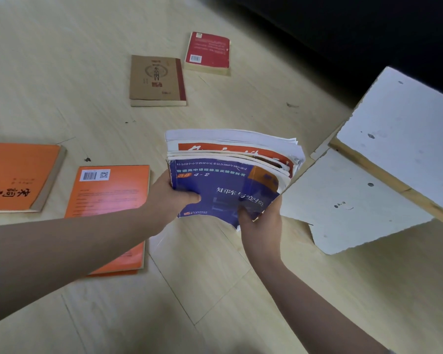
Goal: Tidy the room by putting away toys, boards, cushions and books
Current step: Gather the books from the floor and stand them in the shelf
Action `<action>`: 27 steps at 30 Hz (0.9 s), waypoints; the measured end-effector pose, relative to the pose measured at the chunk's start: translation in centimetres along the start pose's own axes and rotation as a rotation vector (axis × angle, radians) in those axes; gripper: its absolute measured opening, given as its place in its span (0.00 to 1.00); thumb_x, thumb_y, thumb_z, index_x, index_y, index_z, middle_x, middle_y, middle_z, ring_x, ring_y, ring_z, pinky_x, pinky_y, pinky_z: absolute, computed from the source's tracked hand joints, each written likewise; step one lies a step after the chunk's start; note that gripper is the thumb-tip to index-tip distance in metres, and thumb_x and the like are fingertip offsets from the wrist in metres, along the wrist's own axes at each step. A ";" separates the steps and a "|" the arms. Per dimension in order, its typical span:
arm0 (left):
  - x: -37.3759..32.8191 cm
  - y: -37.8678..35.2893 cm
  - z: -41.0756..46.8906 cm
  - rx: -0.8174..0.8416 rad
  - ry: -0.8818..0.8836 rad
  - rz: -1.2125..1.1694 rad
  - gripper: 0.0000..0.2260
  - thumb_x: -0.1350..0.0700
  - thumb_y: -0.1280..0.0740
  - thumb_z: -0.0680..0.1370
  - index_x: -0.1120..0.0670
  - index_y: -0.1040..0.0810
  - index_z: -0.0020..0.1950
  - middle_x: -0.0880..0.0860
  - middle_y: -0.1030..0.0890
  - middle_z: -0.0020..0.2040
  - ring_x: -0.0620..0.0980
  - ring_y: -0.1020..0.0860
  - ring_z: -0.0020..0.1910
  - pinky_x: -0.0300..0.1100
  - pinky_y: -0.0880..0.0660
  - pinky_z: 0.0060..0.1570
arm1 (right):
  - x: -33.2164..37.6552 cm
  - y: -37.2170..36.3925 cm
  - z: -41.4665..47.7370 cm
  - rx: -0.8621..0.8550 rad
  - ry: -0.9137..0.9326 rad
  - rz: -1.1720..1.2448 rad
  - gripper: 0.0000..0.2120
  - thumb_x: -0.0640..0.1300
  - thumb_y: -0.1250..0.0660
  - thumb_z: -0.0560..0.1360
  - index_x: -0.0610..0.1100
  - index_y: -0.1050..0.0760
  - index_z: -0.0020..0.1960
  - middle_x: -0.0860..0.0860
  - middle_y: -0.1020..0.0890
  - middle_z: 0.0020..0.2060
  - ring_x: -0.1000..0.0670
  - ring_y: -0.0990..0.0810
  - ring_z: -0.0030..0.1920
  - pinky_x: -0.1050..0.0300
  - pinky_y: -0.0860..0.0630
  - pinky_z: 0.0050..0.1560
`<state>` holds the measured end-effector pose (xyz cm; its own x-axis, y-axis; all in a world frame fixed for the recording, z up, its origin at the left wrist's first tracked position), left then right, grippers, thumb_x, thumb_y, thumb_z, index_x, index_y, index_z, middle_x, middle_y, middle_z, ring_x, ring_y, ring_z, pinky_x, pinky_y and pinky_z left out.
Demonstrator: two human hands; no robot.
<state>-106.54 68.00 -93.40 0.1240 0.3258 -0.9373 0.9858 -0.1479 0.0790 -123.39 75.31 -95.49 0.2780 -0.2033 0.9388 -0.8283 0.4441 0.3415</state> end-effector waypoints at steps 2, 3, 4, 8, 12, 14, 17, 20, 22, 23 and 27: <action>-0.2 -0.1 0.0 0.016 0.005 -0.026 0.25 0.68 0.25 0.63 0.55 0.25 0.57 0.48 0.18 0.45 0.48 0.20 0.43 0.33 0.23 0.34 | 0.0 -0.9 -0.1 -0.037 -0.016 0.058 0.27 0.36 0.30 0.72 0.53 0.38 0.65 0.64 0.23 0.54 0.60 0.21 0.54 0.57 0.19 0.47; -0.2 -0.1 0.0 0.019 0.010 -0.036 0.27 0.65 0.25 0.59 0.55 0.25 0.56 0.49 0.18 0.46 0.50 0.19 0.44 0.37 0.22 0.36 | -0.1 -1.2 -0.1 -0.050 -0.023 0.078 0.28 0.37 0.30 0.72 0.54 0.39 0.64 0.60 0.24 0.57 0.57 0.22 0.56 0.52 0.18 0.50; -0.3 -0.2 0.1 0.015 0.013 -0.040 0.27 0.63 0.26 0.56 0.54 0.24 0.55 0.50 0.17 0.46 0.50 0.19 0.44 0.40 0.22 0.39 | -0.2 -1.5 0.0 -0.061 -0.022 0.087 0.28 0.37 0.30 0.72 0.56 0.39 0.64 0.58 0.24 0.58 0.55 0.22 0.58 0.50 0.18 0.51; -0.1 0.0 0.4 0.034 0.012 -0.039 0.23 0.62 0.26 0.55 0.48 0.23 0.48 0.49 0.16 0.46 0.51 0.18 0.45 0.46 0.20 0.45 | -0.5 -1.1 0.4 -0.060 -0.011 0.117 0.26 0.37 0.30 0.73 0.55 0.37 0.63 0.59 0.23 0.57 0.58 0.21 0.55 0.51 0.18 0.51; 0.2 0.8 0.6 0.072 -0.004 0.087 0.22 0.65 0.21 0.61 0.47 0.22 0.48 0.45 0.17 0.46 0.45 0.19 0.44 0.37 0.24 0.40 | -1.4 0.7 2.0 0.013 0.022 -0.050 0.21 0.43 0.26 0.71 0.62 0.33 0.53 0.57 0.22 0.53 0.55 0.22 0.52 0.55 0.21 0.49; 0.4 1.2 0.9 0.076 -0.041 0.223 0.18 0.65 0.23 0.66 0.47 0.23 0.47 0.42 0.20 0.43 0.39 0.23 0.41 0.32 0.27 0.37 | -1.9 1.7 2.7 0.115 0.013 -0.146 0.17 0.44 0.26 0.70 0.59 0.30 0.51 0.57 0.21 0.49 0.55 0.22 0.50 0.61 0.24 0.46; 0.7 1.8 1.1 0.080 -0.078 0.356 0.15 0.61 0.23 0.67 0.49 0.21 0.50 0.44 0.20 0.42 0.39 0.23 0.41 0.31 0.29 0.39 | -2.4 2.3 3.0 0.260 -0.026 -0.214 0.15 0.45 0.27 0.72 0.47 0.24 0.57 0.57 0.18 0.46 0.60 0.22 0.45 0.74 0.30 0.38; 0.6 2.2 1.2 0.101 -0.122 0.444 0.14 0.59 0.22 0.67 0.43 0.21 0.45 0.37 0.19 0.37 0.39 0.22 0.41 0.29 0.29 0.39 | -2.4 2.5 2.7 0.256 0.014 -0.243 0.14 0.47 0.28 0.72 0.47 0.24 0.57 0.60 0.18 0.44 0.58 0.20 0.45 0.70 0.27 0.41; 0.3 2.4 0.8 0.115 -0.133 0.462 0.16 0.57 0.22 0.67 0.39 0.23 0.42 0.29 0.21 0.32 0.33 0.22 0.38 0.25 0.30 0.36 | -2.3 2.7 2.2 0.258 0.002 -0.193 0.14 0.46 0.27 0.73 0.51 0.26 0.56 0.62 0.18 0.44 0.57 0.19 0.47 0.62 0.22 0.45; 0.2 2.6 0.5 0.125 -0.132 0.462 0.16 0.57 0.22 0.67 0.38 0.23 0.42 0.27 0.22 0.32 0.30 0.22 0.37 0.25 0.30 0.35 | -2.2 2.8 1.8 0.268 -0.007 -0.169 0.15 0.46 0.28 0.73 0.52 0.27 0.56 0.63 0.18 0.46 0.57 0.19 0.48 0.60 0.21 0.46; -1.0 3.5 -1.0 0.184 -0.149 0.482 0.13 0.54 0.23 0.68 0.40 0.24 0.45 0.31 0.19 0.38 0.33 0.20 0.42 0.31 0.26 0.37 | -0.7 3.4 0.2 0.295 -0.015 -0.095 0.18 0.49 0.28 0.73 0.54 0.31 0.60 0.64 0.21 0.50 0.57 0.20 0.52 0.63 0.20 0.48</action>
<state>-103.14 68.11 -91.80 0.5277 0.0468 -0.8482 0.7832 -0.4135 0.4644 -126.45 76.77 -95.00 0.3554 -0.2455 0.9019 -0.9051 0.1505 0.3976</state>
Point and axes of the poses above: each hand's wrist, its own z-axis towards the middle knuckle, its own y-axis out of the back of the hand, x = y × z, the point moved 1 cm from there along z, towards the middle knuckle
